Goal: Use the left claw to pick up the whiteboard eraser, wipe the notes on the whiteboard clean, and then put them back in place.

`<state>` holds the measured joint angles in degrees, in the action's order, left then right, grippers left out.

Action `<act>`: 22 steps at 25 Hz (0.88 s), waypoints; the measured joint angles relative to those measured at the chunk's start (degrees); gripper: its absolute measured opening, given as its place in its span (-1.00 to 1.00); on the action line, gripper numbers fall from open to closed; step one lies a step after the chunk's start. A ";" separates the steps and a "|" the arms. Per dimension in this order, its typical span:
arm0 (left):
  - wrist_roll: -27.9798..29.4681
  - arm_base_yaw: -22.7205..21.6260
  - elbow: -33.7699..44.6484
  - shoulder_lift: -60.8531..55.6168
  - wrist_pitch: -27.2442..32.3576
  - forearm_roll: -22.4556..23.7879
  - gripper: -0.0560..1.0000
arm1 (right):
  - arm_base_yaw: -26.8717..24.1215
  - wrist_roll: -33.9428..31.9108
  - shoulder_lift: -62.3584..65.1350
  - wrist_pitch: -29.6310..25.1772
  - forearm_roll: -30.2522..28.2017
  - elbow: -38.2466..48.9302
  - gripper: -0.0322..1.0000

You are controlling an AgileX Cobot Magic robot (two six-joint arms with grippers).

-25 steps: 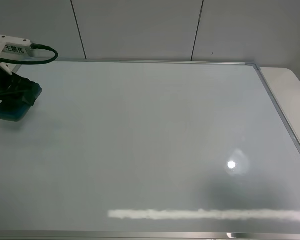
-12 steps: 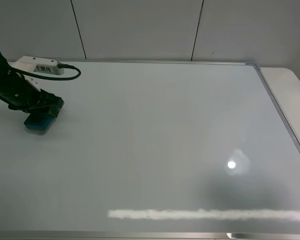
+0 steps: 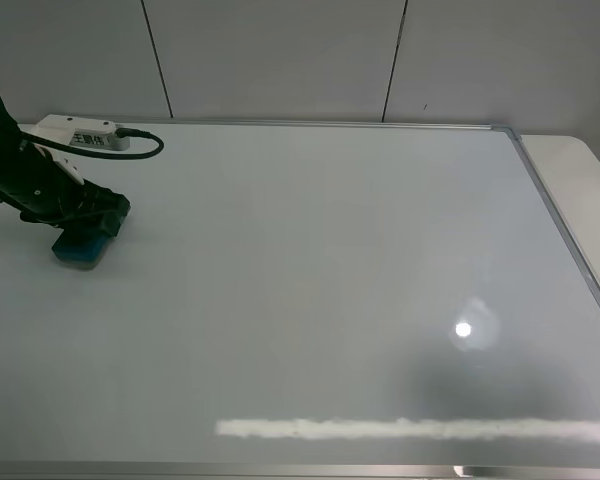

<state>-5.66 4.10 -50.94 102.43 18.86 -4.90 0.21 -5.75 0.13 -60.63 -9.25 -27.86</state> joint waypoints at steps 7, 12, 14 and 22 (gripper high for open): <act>1.40 0.00 0.00 0.00 -0.43 -0.05 0.80 | 0.00 0.00 0.00 0.00 0.00 0.00 0.98; 2.51 0.00 0.00 0.00 -0.70 -0.05 0.97 | 0.00 0.00 0.00 0.00 0.00 0.00 0.98; 2.56 0.00 0.00 0.00 -0.77 0.00 0.98 | 0.00 0.00 0.00 0.00 0.00 0.00 0.98; 2.56 0.00 0.00 -2.06 -0.40 0.24 0.98 | 0.00 0.00 0.00 0.00 0.00 0.00 0.98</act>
<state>-3.10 4.10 -50.94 100.37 18.46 -4.66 0.21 -5.75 0.13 -60.63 -9.25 -27.86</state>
